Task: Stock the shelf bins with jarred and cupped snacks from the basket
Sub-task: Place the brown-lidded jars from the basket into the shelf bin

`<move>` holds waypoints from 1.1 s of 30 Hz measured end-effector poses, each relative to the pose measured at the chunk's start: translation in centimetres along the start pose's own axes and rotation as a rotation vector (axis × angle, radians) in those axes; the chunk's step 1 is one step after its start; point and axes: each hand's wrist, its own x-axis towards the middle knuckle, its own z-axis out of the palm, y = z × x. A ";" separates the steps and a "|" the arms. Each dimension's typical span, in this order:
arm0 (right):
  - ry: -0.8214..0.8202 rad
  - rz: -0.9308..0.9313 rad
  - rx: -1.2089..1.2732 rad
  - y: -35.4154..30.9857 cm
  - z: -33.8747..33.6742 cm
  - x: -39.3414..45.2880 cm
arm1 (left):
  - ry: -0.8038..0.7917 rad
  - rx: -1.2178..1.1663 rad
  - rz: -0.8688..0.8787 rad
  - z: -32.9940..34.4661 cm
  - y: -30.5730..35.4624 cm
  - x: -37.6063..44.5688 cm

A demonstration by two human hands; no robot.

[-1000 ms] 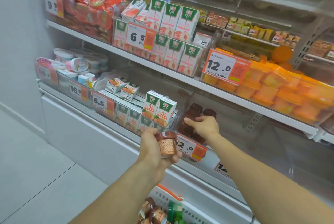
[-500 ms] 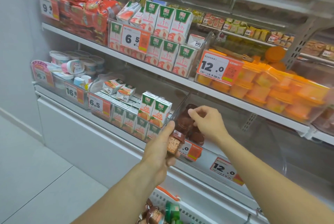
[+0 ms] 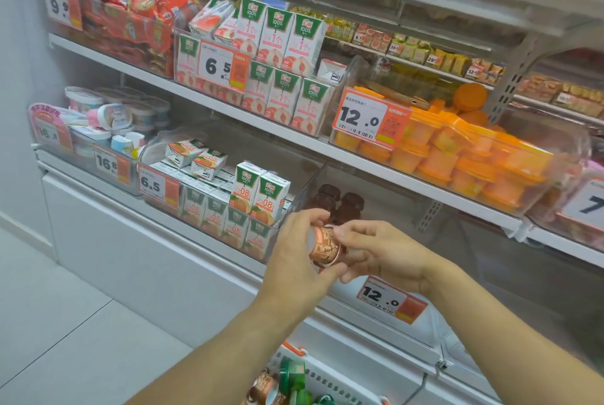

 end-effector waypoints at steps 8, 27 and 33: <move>0.193 -0.271 0.140 1.9 -1.6 -0.4 | 0.000 -0.248 -0.313 -0.2 0.6 0.4; 0.742 -0.111 -0.412 2.3 -4.5 5.2 | -0.114 0.084 -0.491 0.5 -1.3 0.5; 0.805 -0.014 -0.656 4.7 -4.4 8.3 | -0.218 0.194 -0.526 -0.1 -1.4 0.3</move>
